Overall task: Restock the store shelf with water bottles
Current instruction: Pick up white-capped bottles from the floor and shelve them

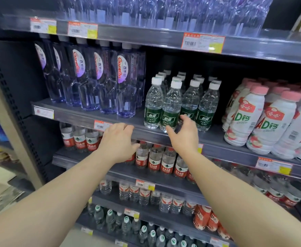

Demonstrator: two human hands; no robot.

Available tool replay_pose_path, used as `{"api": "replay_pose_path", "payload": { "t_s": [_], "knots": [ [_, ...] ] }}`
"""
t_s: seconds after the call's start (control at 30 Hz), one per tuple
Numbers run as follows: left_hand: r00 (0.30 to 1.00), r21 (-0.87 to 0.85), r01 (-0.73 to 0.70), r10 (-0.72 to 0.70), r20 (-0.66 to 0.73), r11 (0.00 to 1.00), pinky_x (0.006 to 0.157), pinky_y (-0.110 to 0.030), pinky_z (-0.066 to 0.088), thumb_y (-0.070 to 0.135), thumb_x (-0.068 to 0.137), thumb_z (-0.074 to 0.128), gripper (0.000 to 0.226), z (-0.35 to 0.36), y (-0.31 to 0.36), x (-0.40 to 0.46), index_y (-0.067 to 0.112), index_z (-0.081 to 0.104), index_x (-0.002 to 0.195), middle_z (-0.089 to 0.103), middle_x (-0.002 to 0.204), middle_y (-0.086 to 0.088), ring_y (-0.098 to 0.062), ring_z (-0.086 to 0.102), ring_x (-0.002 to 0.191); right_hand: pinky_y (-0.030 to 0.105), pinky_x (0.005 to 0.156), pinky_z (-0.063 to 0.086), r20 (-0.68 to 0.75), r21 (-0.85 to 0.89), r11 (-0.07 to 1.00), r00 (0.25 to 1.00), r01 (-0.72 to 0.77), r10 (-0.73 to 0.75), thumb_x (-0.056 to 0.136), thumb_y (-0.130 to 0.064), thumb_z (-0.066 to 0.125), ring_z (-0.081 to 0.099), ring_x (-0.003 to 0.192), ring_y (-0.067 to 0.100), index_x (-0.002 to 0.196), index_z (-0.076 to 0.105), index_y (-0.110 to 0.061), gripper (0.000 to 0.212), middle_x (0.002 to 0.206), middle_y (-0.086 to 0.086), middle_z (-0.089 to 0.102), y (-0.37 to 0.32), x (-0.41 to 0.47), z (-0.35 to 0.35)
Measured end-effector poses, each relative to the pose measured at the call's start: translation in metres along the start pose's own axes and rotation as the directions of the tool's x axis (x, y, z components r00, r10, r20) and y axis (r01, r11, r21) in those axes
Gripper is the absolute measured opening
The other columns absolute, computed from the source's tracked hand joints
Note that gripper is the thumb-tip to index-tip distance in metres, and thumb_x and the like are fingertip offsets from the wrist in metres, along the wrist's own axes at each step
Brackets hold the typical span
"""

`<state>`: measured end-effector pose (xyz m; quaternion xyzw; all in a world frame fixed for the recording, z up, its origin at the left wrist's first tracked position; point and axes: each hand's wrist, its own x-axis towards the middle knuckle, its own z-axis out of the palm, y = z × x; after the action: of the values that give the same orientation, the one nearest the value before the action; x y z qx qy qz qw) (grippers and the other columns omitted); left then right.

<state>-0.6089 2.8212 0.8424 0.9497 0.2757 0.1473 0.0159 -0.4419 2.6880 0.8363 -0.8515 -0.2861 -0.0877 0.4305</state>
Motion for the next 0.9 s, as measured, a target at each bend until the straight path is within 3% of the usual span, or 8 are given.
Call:
{"api": "replay_pose_path", "payload": {
  "t_s": [0.07,0.1,0.27,0.4,0.5,0.6,0.73,0.9],
  "knots": [
    [1.000,0.009,0.018,-0.018,-0.011,1.000,0.108,-0.043,0.034,0.056,0.089,0.052,0.070,0.001,-0.004,-0.008,0.015,0.039,0.143,0.047,0.139,-0.009,-0.029,0.041,0.129,0.040,0.113,0.031,-0.092,-0.070,0.989,0.986,0.133,-0.139,0.091,-0.038,0.060,0.036,0.135,0.023,0.141,0.041,-0.013,0.058,0.143,0.006,0.045,0.003,-0.027,0.005],
    [0.999,0.013,0.029,-0.029,-0.016,1.000,0.108,-0.043,0.034,0.055,0.088,0.052,0.069,0.002,-0.007,-0.014,0.014,0.040,0.143,0.048,0.139,-0.010,-0.030,0.041,0.129,0.041,0.115,0.028,-0.064,-0.110,0.972,0.975,0.206,-0.214,0.092,-0.036,0.057,0.034,0.136,0.025,0.140,0.043,-0.012,0.055,0.143,0.007,0.045,0.003,-0.040,0.009],
    [0.996,0.051,0.084,-0.082,-0.043,0.995,0.105,-0.044,0.037,0.054,0.084,0.058,0.066,0.019,-0.035,-0.054,0.013,0.050,0.134,0.054,0.132,-0.009,-0.031,0.046,0.124,0.045,0.118,0.010,0.365,-0.232,0.849,0.852,0.474,-0.376,0.096,-0.047,0.044,0.012,0.147,0.028,0.147,0.035,-0.021,0.058,0.156,0.005,0.029,-0.012,-0.088,0.050],
    [0.979,0.097,0.201,-0.203,0.009,0.975,0.106,-0.046,0.036,0.055,0.083,0.058,0.068,0.037,-0.079,-0.105,0.011,0.051,0.134,0.052,0.134,-0.012,-0.032,0.045,0.126,0.048,0.118,-0.002,0.606,-0.240,0.786,0.720,0.570,-0.338,0.098,-0.056,0.028,-0.005,0.149,0.026,0.154,0.014,-0.027,0.065,0.162,0.001,0.007,-0.027,-0.119,0.089],
    [0.949,0.109,0.302,-0.309,0.056,0.947,0.100,-0.045,0.041,0.054,0.081,0.062,0.064,0.050,-0.115,-0.149,0.010,0.056,0.127,0.057,0.126,-0.013,-0.034,0.050,0.120,0.049,0.118,-0.002,0.718,-0.209,0.771,0.630,0.602,-0.297,0.098,-0.058,0.023,-0.008,0.149,0.027,0.154,0.011,-0.027,0.065,0.163,0.001,0.002,-0.042,-0.147,0.125],
    [0.914,0.091,0.386,-0.394,0.097,0.918,0.098,-0.046,0.043,0.049,0.079,0.067,0.061,0.067,-0.150,-0.187,0.011,0.058,0.125,0.059,0.122,-0.013,-0.035,0.052,0.116,0.050,0.118,-0.003,0.780,-0.151,0.768,0.553,0.622,-0.294,0.098,-0.058,0.024,-0.008,0.148,0.028,0.154,0.013,-0.027,0.065,0.163,0.002,0.003,-0.055,-0.175,0.167],
    [0.857,0.095,0.459,-0.468,0.215,0.883,0.107,-0.043,0.033,0.055,0.081,0.054,0.062,0.100,-0.198,-0.227,0.020,0.049,0.133,0.052,0.133,-0.007,-0.030,0.043,0.126,0.049,0.118,-0.004,0.838,-0.124,0.777,0.484,0.617,-0.251,0.098,-0.056,0.030,-0.007,0.149,0.027,0.154,0.012,-0.028,0.065,0.163,0.002,0.004,-0.066,-0.212,0.223],
    [0.801,0.071,0.520,-0.515,0.306,0.851,0.112,-0.039,0.019,0.049,0.089,0.055,0.059,0.148,-0.245,-0.254,0.019,0.043,0.138,0.039,0.146,-0.008,-0.028,0.031,0.137,0.048,0.118,-0.003,0.890,-0.129,0.806,0.426,0.578,-0.163,0.098,-0.054,0.033,-0.006,0.149,0.025,0.154,0.012,-0.029,0.065,0.163,0.000,0.005,-0.054,-0.251,0.290]
  ]
}}
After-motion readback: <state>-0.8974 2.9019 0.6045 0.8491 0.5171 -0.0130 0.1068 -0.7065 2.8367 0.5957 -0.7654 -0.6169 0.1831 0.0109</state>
